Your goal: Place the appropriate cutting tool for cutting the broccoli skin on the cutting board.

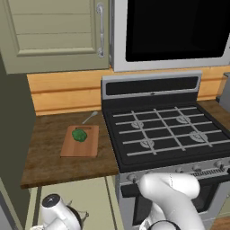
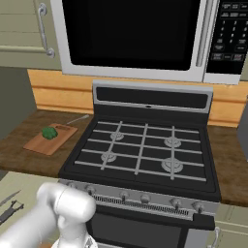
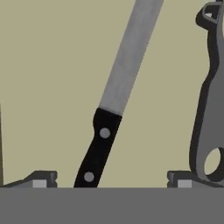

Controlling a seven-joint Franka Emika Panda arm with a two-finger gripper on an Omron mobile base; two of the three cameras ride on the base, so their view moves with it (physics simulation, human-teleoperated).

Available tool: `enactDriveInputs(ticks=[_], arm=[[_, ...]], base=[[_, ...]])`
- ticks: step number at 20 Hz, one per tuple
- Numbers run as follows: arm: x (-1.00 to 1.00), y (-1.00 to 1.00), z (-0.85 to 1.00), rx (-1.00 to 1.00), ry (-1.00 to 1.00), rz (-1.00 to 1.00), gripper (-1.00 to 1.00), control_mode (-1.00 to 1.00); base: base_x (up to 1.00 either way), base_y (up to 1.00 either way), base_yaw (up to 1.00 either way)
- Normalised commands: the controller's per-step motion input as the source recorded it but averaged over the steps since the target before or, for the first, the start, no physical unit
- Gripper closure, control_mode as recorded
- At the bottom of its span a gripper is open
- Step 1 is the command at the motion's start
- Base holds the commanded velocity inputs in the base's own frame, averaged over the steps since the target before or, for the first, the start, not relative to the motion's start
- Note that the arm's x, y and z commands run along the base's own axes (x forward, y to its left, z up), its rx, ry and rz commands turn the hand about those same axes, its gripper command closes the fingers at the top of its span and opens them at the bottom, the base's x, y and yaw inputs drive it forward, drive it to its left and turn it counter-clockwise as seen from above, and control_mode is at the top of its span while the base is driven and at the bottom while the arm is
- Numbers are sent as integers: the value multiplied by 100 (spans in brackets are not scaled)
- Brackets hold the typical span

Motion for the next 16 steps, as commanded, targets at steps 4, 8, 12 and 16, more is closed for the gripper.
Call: enactDriveInputs(ticks=[4, 8, 12, 16], arm=[[3, 25, -27, 0, 4, 0, -100, -100], [8, 24, -25, -1, 3, 0, -100, -100], [8, 20, -18, -3, 4, 0, -100, -100], [0, 27, -57, -8, 15, 0, -100, -100]], base=[[0, 0, 0], [0, 0, 0], [0, 0, 0], [0, 0, 0]])
